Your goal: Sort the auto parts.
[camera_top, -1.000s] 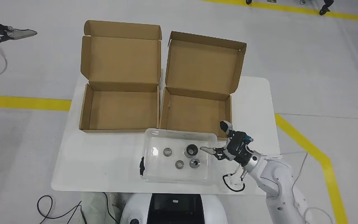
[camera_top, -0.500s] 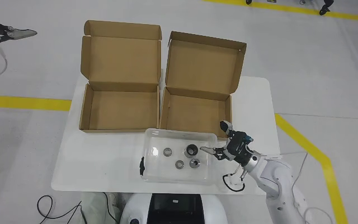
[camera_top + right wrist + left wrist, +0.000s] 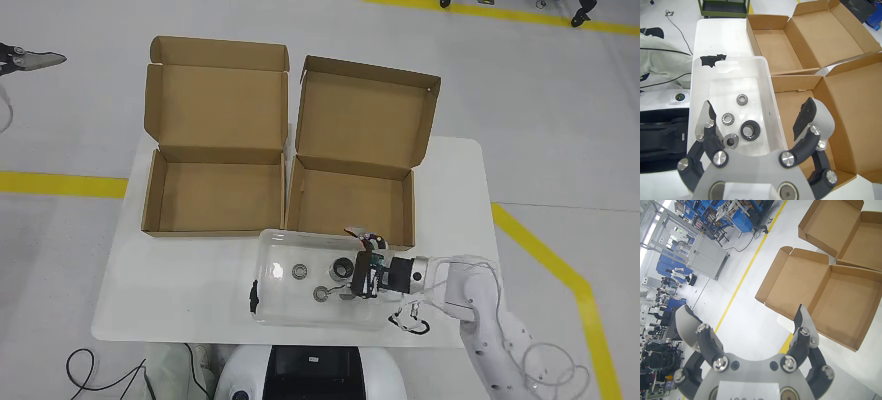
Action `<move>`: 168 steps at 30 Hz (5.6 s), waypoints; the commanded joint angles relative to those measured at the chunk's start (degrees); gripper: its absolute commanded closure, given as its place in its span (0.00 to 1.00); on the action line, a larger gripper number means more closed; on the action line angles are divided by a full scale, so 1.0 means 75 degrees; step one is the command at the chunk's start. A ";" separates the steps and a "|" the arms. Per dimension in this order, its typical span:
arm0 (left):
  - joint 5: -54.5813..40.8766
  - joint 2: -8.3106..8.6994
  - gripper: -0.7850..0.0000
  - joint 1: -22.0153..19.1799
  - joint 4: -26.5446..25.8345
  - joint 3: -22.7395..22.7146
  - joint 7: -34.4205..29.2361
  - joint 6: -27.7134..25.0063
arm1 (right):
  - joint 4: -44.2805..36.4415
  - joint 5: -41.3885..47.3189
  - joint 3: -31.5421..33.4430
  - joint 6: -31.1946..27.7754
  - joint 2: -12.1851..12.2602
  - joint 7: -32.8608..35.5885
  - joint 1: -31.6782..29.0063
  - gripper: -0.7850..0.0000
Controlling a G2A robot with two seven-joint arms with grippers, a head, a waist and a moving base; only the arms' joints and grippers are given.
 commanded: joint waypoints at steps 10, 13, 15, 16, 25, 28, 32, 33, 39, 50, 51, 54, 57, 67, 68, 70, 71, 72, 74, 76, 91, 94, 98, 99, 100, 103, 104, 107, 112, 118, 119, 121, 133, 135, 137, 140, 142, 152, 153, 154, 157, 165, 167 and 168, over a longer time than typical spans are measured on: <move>0.0000 0.0000 0.00 0.0000 0.0000 0.0000 0.0000 0.0000 | 0.0024 0.0474 -0.0524 0.0076 0.0061 0.2000 0.0103 0.12; 0.0000 0.0000 0.00 0.0000 0.0000 0.0000 0.0000 0.0000 | -0.0078 0.0716 -0.0868 0.0292 0.0042 0.2670 0.0158 0.13; 0.0000 0.0000 0.00 0.0000 0.0000 0.0000 0.0000 0.0000 | -0.0131 0.0908 -0.1068 0.0562 0.0020 0.3099 0.0229 0.12; 0.0000 0.0000 0.00 0.0000 0.0000 0.0000 0.0000 0.0000 | -0.0146 0.1016 -0.1144 0.0645 0.0013 0.3241 0.0276 0.12; 0.0000 0.0000 0.00 0.0000 0.0000 0.0000 0.0000 0.0000 | -0.0096 0.1507 -0.1606 0.1239 0.0011 0.4499 0.0607 0.15; 0.0000 0.0000 0.00 0.0000 0.0000 0.0000 0.0000 0.0000 | -0.0054 0.1518 -0.1676 0.1570 0.0023 0.4901 0.0625 0.14; 0.0000 0.0000 0.00 0.0000 0.0000 0.0000 0.0000 0.0000 | -0.0003 0.1567 -0.1735 0.1857 0.0041 0.5177 0.0668 0.15; 0.0000 0.0000 0.00 0.0000 0.0000 0.0000 0.0000 0.0000 | 0.0002 0.1578 -0.1745 0.1907 0.0046 0.5196 0.0677 0.15; 0.0000 0.0000 0.00 0.0000 0.0000 0.0000 0.0000 0.0000 | 0.0121 0.1463 -0.1763 0.2366 0.0080 0.5412 0.0711 0.16; 0.0000 0.0000 0.00 0.0000 0.0000 0.0000 0.0000 0.0000 | 0.0788 0.1642 -0.1853 0.2695 0.0105 0.5366 0.0961 0.20; 0.0000 0.0000 0.00 0.0000 0.0000 0.0000 0.0000 0.0000 | 0.0810 0.1662 -0.1892 0.2712 0.0103 0.5397 0.0994 0.20; 0.0000 0.0000 0.00 0.0000 0.0000 0.0000 0.0000 0.0000 | 0.0901 0.1694 -0.1999 0.2733 0.0098 0.5504 0.1105 0.20; 0.0000 0.0000 0.00 0.0000 0.0000 0.0000 0.0000 0.0000 | 0.0943 0.1753 -0.2076 0.2786 0.0093 0.5524 0.1203 0.21; 0.0000 0.0000 0.00 0.0000 0.0000 0.0000 0.0000 0.0000 | 0.1169 0.1856 -0.2240 0.2865 0.0104 0.5402 0.1405 0.54; 0.0000 0.0000 0.00 0.0000 0.0000 0.0000 0.0000 0.0000 | 0.1190 0.1857 -0.2253 0.2882 0.0106 0.5398 0.1419 0.58; 0.0000 0.0000 0.00 0.0000 0.0000 0.0000 0.0000 0.0000 | 0.1207 0.1858 -0.2287 0.2879 0.0112 0.5426 0.1450 0.69; 0.0000 0.0000 0.00 0.0000 0.0000 0.0000 0.0000 0.0000 | 0.1198 0.1858 -0.2305 0.2874 0.0114 0.5445 0.1466 0.75; 0.0000 0.0000 0.00 0.0000 0.0000 0.0000 0.0000 0.0000 | 0.1180 0.1857 -0.2319 0.2882 0.0118 0.5469 0.1475 0.85; 0.0000 0.0000 0.00 0.0000 0.0000 0.0000 0.0000 0.0000 | 0.1132 0.1857 -0.2333 0.2898 0.0129 0.5518 0.1476 1.00; 0.0000 0.0000 0.00 0.0000 0.0000 0.0000 0.0000 0.0000 | 0.1078 0.1864 -0.2331 0.2905 0.0144 0.5562 0.1463 1.00; 0.0000 0.0000 0.00 0.0000 0.0000 0.0000 0.0000 0.0000 | 0.0476 0.1910 -0.1886 0.2405 0.0343 0.4161 0.1146 1.00; 0.0000 0.0000 0.00 0.0000 0.0000 0.0000 0.0000 0.0000 | 0.0418 0.1930 -0.1753 0.2091 0.0393 0.3556 0.1099 1.00; 0.0000 0.0000 0.00 0.0000 0.0000 0.0000 0.0000 0.0000 | 0.0431 0.2043 -0.1687 0.1706 0.0424 0.2663 0.1124 1.00; 0.0000 0.0000 0.00 0.0000 0.0000 0.0000 0.0000 0.0000 | 0.0464 0.2077 -0.1691 0.1627 0.0425 0.2417 0.1151 1.00; 0.0000 0.0000 0.00 0.0000 0.0000 0.0000 0.0000 0.0000 | 0.0509 0.2084 -0.1703 0.1572 0.0424 0.2209 0.1188 1.00; 0.0000 0.0000 0.00 0.0000 0.0000 0.0000 0.0000 0.0000 | 0.0640 0.2160 -0.1759 0.1474 0.0403 0.1488 0.1322 1.00; 0.0000 0.0000 0.00 0.0000 0.0000 0.0000 0.0000 0.0000 | 0.0690 0.2164 -0.1776 0.1474 0.0395 0.1266 0.1367 1.00; 0.0000 0.0000 0.00 0.0000 0.0000 0.0000 0.0000 0.0000 | 0.0820 0.2180 -0.1841 0.1458 0.0370 0.0661 0.1504 1.00; 0.0000 0.0000 0.00 0.0000 0.0000 0.0000 0.0000 0.0000 | 0.0948 0.2316 -0.1856 0.1373 0.0338 -0.0241 0.1734 1.00; 0.0000 0.0000 0.00 0.0000 0.0000 0.0000 0.0000 0.0000 | 0.0932 0.2345 -0.1661 0.1284 0.0345 -0.1144 0.1912 1.00; 0.0000 0.0000 0.00 0.0000 0.0000 0.0000 0.0000 0.0000 | 0.0884 0.2329 -0.1601 0.1295 0.0353 -0.1260 0.1919 1.00; 0.0000 0.0000 0.00 0.0000 0.0000 0.0000 0.0000 0.0000 | 0.0742 0.2324 -0.1472 0.1297 0.0370 -0.1494 0.1916 1.00; 0.0000 0.0000 0.00 0.0000 0.0000 0.0000 0.0000 0.0000 | -0.0362 0.2482 -0.0724 0.1257 0.0461 -0.1690 0.2365 1.00; 0.0000 0.0000 0.00 0.0000 0.0000 0.0000 0.0000 0.0000 | -0.0437 0.2518 -0.0691 0.1249 0.0463 -0.1682 0.2467 1.00; 0.0000 0.0000 0.00 0.0000 0.0000 0.0000 0.0000 0.0000 | -0.0482 0.2572 -0.0680 0.1254 0.0460 -0.1679 0.2588 1.00; 0.0000 0.0000 0.00 0.0000 0.0000 0.0000 0.0000 0.0000 | -0.0432 0.2670 -0.0654 0.1254 0.0447 -0.1799 0.2833 1.00; 0.0000 0.0000 0.00 0.0000 0.0000 0.0000 0.0000 0.0000 | -0.0445 0.2742 -0.0626 0.1261 0.0440 -0.1927 0.2950 1.00; 0.0000 0.0000 0.00 0.0000 0.0000 0.0000 0.0000 0.0000 | -0.0653 0.2950 -0.0498 0.1185 0.0442 -0.2119 0.3312 1.00; 0.0000 0.0000 0.00 0.0000 0.0000 0.0000 0.0000 0.0000 | -0.0713 0.2951 -0.0525 0.1211 0.0440 -0.2093 0.3309 1.00; 0.0000 0.0000 0.00 0.0000 0.0000 0.0000 0.0000 0.0000 | -0.0769 0.2944 -0.0560 0.1241 0.0438 -0.2062 0.3302 1.00; 0.0000 0.0000 0.00 0.0000 0.0000 0.0000 0.0000 0.0000 | -0.0836 0.2918 -0.0605 0.1293 0.0435 -0.2045 0.3309 1.00; 0.0000 0.0000 0.00 0.0000 0.0000 0.0000 0.0000 0.0000 | -0.0518 0.3038 -0.0591 0.1094 0.0462 -0.1895 0.3332 1.00; 0.0000 0.0000 0.00 0.0000 0.0000 0.0000 0.0000 0.0000 | -0.0429 0.3101 -0.0598 0.1064 0.0467 -0.1876 0.3331 1.00; 0.0000 0.0000 0.00 0.0000 0.0000 0.0000 0.0000 0.0000 | -0.0379 0.3119 -0.0598 0.1056 0.0468 -0.1878 0.3328 1.00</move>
